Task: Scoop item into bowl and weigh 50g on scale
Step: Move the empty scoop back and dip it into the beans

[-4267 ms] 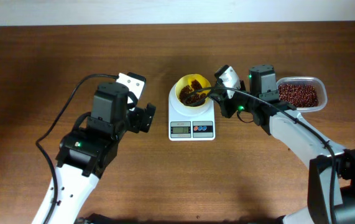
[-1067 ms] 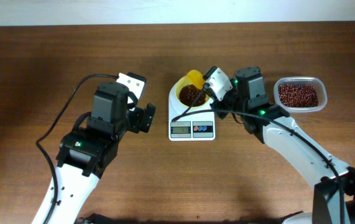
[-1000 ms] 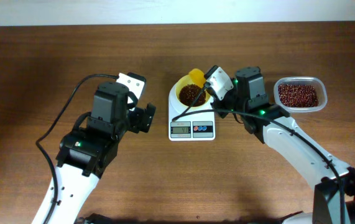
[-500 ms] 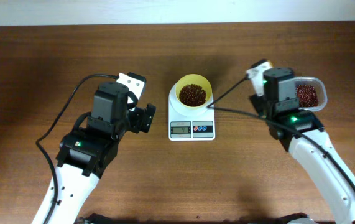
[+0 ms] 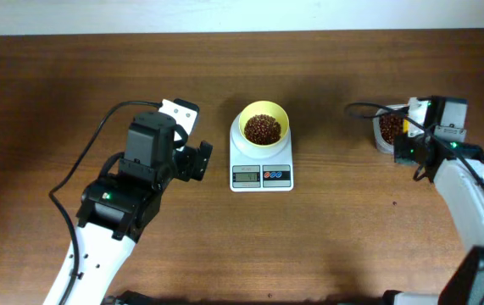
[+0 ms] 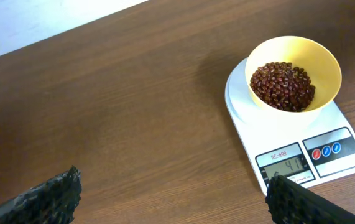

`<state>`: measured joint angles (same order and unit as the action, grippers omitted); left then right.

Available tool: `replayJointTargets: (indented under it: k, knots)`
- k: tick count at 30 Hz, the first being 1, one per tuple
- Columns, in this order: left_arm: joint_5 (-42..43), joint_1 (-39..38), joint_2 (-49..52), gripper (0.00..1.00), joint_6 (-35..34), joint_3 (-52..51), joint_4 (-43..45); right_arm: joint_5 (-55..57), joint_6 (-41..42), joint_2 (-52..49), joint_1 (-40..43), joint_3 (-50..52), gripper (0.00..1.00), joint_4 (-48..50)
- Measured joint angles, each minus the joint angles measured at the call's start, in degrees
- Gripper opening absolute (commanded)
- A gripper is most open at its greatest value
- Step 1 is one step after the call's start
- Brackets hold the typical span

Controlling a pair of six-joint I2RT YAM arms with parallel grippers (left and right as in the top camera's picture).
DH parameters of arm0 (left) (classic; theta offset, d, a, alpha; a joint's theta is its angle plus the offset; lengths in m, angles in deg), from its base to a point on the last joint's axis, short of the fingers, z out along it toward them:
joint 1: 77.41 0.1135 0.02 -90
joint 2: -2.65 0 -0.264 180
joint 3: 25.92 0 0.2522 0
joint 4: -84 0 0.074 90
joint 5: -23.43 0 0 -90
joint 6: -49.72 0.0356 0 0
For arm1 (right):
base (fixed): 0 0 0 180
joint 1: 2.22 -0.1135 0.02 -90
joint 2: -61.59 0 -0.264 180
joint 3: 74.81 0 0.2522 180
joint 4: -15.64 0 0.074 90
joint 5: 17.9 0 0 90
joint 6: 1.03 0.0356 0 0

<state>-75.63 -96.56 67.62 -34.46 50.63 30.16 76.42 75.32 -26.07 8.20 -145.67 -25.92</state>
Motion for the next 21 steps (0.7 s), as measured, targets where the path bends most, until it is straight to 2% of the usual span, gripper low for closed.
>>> replayJointTargets:
  k: [3, 7, 13, 21]
  knots:
    - [0.00, 0.02, 0.02, 0.99, 0.00, 0.00, 0.00, -4.74, 1.95, -2.62, 0.00, 0.00, 0.04, 0.07]
    - [0.00, 0.00, 0.00, 0.99, 0.00, 0.00, 0.00, -7.30, 11.23, -2.62, 1.01, 0.00, 0.04, 0.85]
    - [0.00, 0.02, 0.00, 0.99, 0.00, 0.00, 0.00, -15.87, 21.18, -2.64, 9.09, 0.00, 0.04, 1.55]
    - [0.00, 0.02, 0.00, 0.99, 0.00, 0.00, 0.00, -34.62, 23.21, -2.67, 19.28, 0.00, 0.04, 1.68]
